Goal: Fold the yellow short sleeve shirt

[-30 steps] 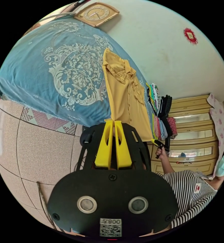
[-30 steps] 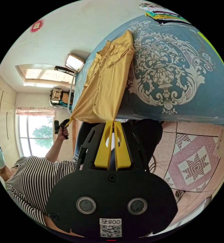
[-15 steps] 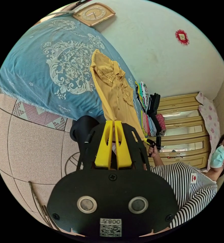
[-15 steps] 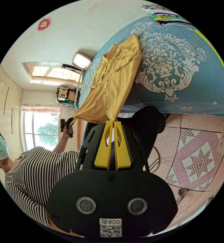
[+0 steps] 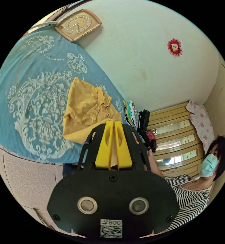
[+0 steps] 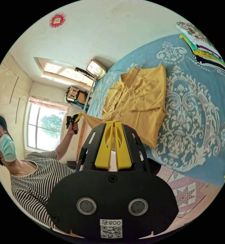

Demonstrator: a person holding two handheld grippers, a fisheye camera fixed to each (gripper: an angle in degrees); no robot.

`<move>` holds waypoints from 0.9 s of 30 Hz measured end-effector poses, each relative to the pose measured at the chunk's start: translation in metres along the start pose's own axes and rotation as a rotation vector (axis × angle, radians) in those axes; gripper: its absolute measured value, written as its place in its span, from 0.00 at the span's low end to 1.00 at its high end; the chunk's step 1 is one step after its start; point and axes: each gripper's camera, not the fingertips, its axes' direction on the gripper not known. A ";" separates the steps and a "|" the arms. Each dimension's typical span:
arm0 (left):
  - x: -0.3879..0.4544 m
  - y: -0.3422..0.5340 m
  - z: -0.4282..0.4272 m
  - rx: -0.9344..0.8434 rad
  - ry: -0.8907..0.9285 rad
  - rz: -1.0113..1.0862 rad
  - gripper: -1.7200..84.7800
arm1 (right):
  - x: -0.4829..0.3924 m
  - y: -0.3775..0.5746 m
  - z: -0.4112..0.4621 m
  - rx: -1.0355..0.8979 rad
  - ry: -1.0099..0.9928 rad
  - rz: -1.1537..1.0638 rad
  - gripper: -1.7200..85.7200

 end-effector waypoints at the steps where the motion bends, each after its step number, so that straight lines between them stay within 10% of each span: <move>1: 0.002 -0.036 0.013 0.011 -0.020 0.000 0.03 | 0.003 -0.037 -0.001 0.003 0.013 -0.004 0.02; 15: -0.039 -0.309 0.202 0.006 -0.295 -0.080 0.04 | 0.107 -0.324 0.083 -0.004 0.285 0.259 0.03; 27: 0.107 -0.387 0.371 -0.271 -0.267 0.358 0.03 | -0.129 -0.315 0.238 -0.144 0.589 -0.319 0.02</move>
